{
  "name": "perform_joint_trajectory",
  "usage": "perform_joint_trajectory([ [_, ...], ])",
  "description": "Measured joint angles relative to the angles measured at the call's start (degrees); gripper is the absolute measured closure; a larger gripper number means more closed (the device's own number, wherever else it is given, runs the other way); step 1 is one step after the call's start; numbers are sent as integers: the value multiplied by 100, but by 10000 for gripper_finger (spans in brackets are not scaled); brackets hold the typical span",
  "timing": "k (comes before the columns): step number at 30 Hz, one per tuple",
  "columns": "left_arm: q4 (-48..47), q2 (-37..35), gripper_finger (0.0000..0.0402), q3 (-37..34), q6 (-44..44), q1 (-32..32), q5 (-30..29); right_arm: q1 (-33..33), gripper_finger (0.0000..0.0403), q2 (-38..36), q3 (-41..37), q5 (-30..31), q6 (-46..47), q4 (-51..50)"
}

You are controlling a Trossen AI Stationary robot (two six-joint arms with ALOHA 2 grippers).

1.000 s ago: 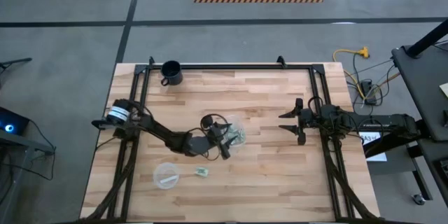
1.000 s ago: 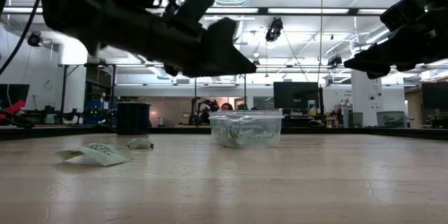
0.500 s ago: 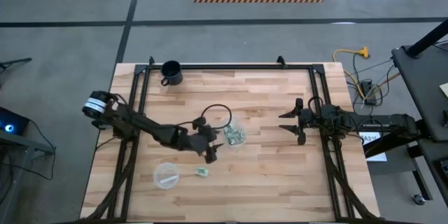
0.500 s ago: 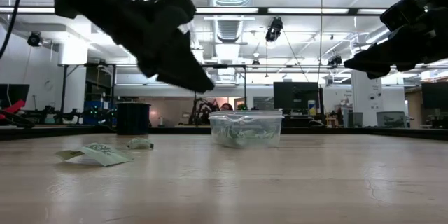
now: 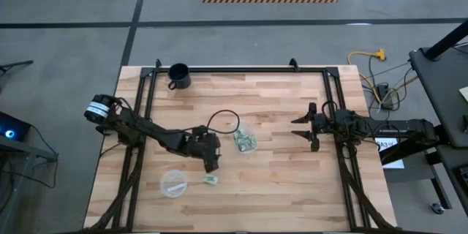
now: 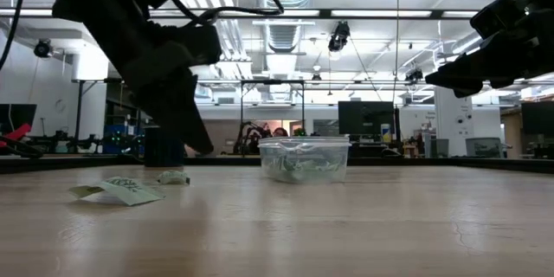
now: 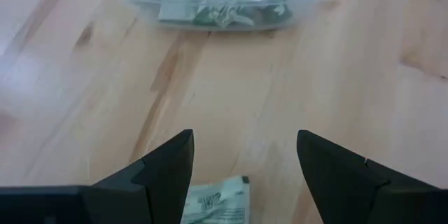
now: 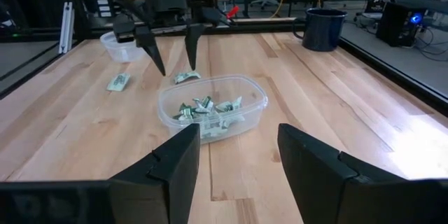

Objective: Pick and place items into bin
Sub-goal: Put the stevia packet into the transparent bin

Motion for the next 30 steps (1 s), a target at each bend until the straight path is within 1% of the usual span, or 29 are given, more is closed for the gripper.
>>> perform_joint_trajectory([
  [3,-160,-10,165,-2,-239,2,61,0,220,0,0,0,-9,0],
  [7,-299,-10,165,-5,-437,4,313,0,220,0,0,0,-10,0],
  [21,-365,-10,165,-219,-449,78,316,0,220,0,0,0,-4,0],
  [26,-290,-10,165,-445,-658,188,306,0,220,0,0,0,1,0],
  [30,-265,-17,165,-494,-732,260,323,0,220,0,0,0,-1,0],
])
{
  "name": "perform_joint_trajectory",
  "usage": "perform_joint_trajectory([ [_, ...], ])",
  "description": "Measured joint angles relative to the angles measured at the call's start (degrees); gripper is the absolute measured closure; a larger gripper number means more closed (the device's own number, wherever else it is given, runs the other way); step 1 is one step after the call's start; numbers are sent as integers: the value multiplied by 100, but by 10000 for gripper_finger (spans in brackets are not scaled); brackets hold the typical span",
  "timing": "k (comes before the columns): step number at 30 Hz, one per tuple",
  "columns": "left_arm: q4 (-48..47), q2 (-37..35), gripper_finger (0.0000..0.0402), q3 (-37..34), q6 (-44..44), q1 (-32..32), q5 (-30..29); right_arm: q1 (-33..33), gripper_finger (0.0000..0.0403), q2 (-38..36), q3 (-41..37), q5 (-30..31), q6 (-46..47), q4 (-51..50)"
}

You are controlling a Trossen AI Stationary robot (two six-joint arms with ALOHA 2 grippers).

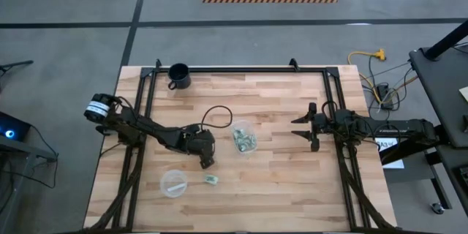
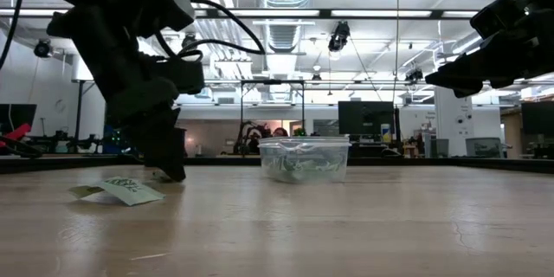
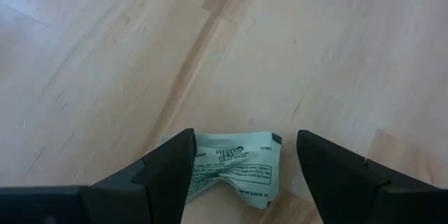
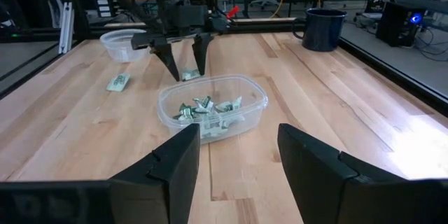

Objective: Pick and place items into bin
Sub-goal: Put the stevia packet into the transparent bin

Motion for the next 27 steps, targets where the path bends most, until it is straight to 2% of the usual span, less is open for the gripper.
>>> perform_joint_trajectory([
  [9,-13,0,167,-2,2,9,33,0,220,0,0,0,2,0],
  [12,-39,0,181,-4,141,11,68,0,220,0,0,0,-6,0],
  [16,-54,0,248,-7,198,27,120,0,220,0,0,0,-7,0],
  [20,-11,0,365,-7,503,65,262,0,220,0,0,0,-8,0],
  [21,-13,0,381,-7,603,72,273,1,220,0,0,0,-4,2],
  [27,-11,1,396,-7,764,79,256,0,220,0,0,0,0,0],
])
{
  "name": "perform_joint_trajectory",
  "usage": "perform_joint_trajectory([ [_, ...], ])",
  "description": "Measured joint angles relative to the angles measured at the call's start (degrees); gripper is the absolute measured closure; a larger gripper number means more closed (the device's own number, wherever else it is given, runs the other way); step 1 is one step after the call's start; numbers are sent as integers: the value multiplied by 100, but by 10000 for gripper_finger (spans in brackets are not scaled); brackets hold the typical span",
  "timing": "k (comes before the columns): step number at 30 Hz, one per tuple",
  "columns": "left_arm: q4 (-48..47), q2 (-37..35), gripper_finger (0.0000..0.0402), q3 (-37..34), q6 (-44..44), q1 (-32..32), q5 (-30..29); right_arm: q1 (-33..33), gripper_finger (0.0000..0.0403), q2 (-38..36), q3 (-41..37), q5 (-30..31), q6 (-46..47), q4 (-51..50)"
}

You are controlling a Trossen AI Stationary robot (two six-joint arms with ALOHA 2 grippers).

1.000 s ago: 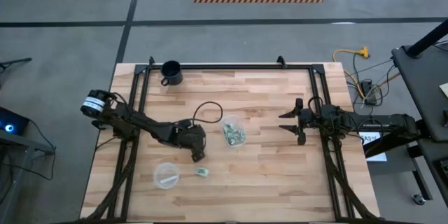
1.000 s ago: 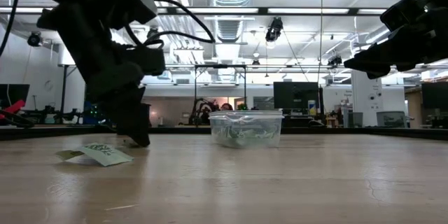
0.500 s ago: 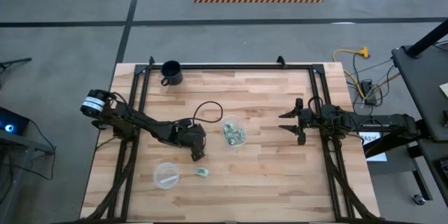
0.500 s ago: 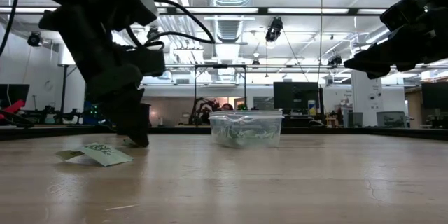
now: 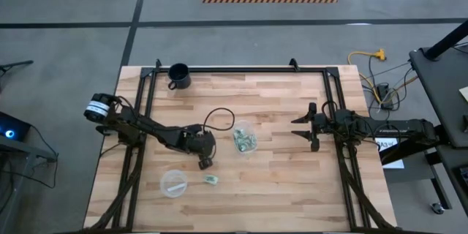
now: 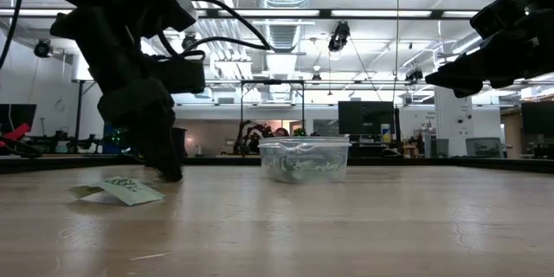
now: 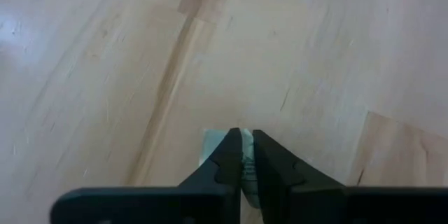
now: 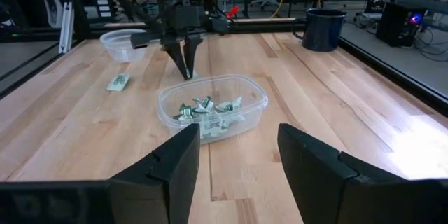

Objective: Pick and place items into bin
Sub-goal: Put the stevia packet into the transparent bin

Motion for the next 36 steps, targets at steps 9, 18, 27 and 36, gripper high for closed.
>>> perform_joint_trajectory([
  [9,293,19,399,101,463,4,-261,0,220,0,0,0,-6,0],
  [18,1614,6,401,103,1357,7,-464,1,220,2,2,0,-9,0],
  [27,2489,4,401,-51,1733,0,-518,1,220,2,0,0,-8,1],
  [36,5442,25,401,-831,2242,-7,-577,1,220,2,0,-2,-9,1],
])
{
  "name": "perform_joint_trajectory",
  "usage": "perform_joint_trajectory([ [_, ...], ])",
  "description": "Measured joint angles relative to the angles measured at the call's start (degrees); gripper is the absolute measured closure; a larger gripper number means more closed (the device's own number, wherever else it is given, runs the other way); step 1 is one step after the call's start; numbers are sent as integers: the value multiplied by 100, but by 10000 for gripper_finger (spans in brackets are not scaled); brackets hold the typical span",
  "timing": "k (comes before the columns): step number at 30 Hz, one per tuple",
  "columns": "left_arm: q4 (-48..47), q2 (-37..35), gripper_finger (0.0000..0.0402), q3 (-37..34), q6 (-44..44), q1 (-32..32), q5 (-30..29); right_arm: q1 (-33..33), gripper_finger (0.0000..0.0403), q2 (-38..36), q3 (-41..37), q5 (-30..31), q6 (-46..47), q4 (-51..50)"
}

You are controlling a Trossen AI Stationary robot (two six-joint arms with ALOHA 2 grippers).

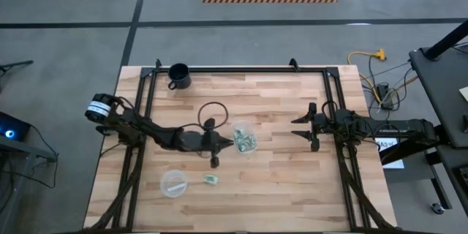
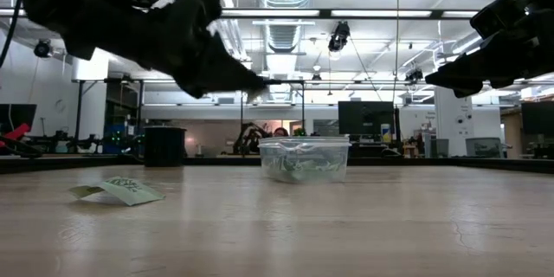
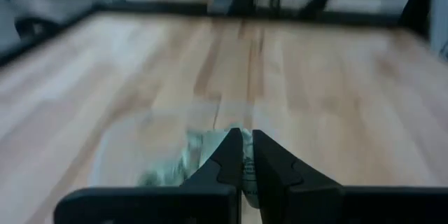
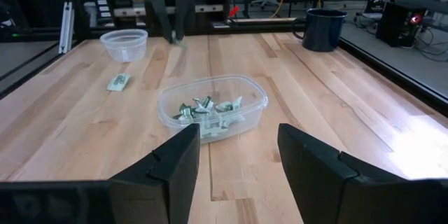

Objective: Pick and place items into bin
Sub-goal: Put the stevia packet into the transparent bin

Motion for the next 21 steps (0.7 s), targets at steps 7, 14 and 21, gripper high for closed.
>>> perform_joint_trajectory([
  [7,1957,0,401,-549,453,-2,-41,-1,220,-2,0,2,8,-1],
  [14,2555,160,401,-585,571,37,-33,-1,220,-2,0,2,5,0],
  [21,3488,869,401,-482,759,175,46,1,220,-4,0,2,-1,-1],
])
